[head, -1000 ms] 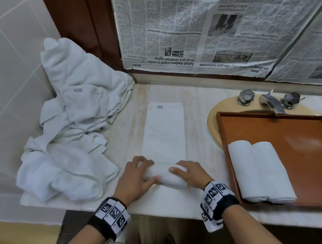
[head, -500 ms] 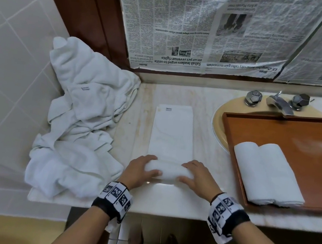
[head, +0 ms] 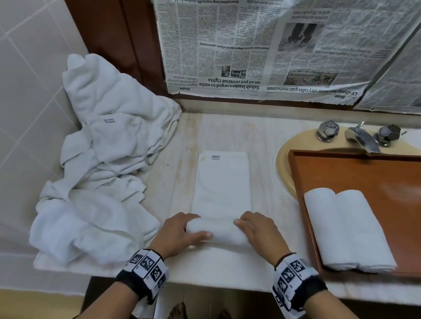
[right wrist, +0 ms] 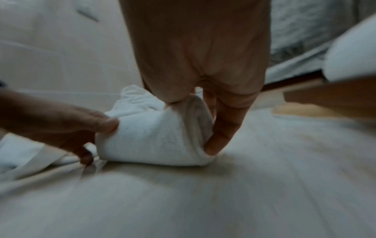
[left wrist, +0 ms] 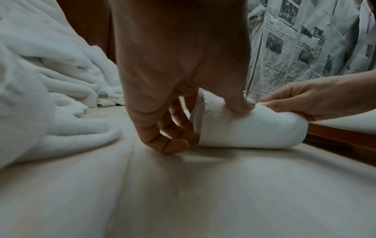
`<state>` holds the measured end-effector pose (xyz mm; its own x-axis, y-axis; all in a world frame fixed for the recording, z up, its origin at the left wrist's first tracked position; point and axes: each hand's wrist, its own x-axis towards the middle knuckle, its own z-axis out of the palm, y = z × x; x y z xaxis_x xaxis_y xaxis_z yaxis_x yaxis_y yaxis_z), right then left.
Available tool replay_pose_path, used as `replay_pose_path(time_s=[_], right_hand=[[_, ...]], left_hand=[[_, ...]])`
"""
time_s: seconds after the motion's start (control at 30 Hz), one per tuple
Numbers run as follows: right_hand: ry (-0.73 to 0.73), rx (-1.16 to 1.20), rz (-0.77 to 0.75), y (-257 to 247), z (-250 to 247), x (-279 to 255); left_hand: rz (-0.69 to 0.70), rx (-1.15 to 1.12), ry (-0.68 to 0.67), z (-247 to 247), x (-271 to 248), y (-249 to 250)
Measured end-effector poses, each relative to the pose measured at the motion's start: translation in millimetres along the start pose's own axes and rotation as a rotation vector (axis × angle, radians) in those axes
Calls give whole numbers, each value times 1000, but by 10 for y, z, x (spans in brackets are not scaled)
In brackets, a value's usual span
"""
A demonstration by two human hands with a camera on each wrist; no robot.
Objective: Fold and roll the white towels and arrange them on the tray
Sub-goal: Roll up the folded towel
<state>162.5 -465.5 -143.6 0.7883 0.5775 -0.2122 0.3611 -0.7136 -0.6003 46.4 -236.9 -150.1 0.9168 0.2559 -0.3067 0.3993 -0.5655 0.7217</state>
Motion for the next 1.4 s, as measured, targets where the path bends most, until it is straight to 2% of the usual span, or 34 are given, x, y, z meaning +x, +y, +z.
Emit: replay_pose_path(time_s=[0.07,0.13,0.3,0.37,0.47,0.53,0.6,0.67,0.7,0.77,0.83,0.93,1.03,1.13,1.23,1.33,1.4], right_hand=[[55,-137,13,-57,25,-21],[105,-173,3,-67,29,-48],[2,-80,-47,47,55,21],[-31,13,-25,90,32,101],[-89,71,-1,80,-59,233],[-122,51,15,22,-99,270],[-150,84,62,-37,-113,255],[-114,51,98,-70,-68,203],[-51,-41,77,-76,-33,152],[50,-224,-59,-71,70,-3],[-16,-249,-174,-72,162,-157],[-101,-252,-162,-16,228,-176],[-156,-115,-114,-12,148,17],[-295,26,-81,-83,-27,154],[-387,28,-30,-95,-118,226],[-355,110,32,-38,-131,242],[-273,215,80,11,-131,228]], left_hand=[[-39,3,-6,1,11,11],[-106,14,-2,8,45,-1],[-178,-5,44,30,53,74],[-124,16,95,63,27,95],[88,192,138,121,-20,72],[142,291,89,164,-42,85],[122,319,61,178,-46,106],[90,330,24,163,-25,112],[71,337,-10,151,-11,114],[35,332,-80,121,29,121],[16,289,-137,74,75,130],[2,264,-193,19,124,130],[29,343,-165,66,73,139],[63,439,-107,108,23,181],[-35,478,-164,45,139,282],[-71,511,-168,0,191,358],[-87,488,-152,-13,193,347]])
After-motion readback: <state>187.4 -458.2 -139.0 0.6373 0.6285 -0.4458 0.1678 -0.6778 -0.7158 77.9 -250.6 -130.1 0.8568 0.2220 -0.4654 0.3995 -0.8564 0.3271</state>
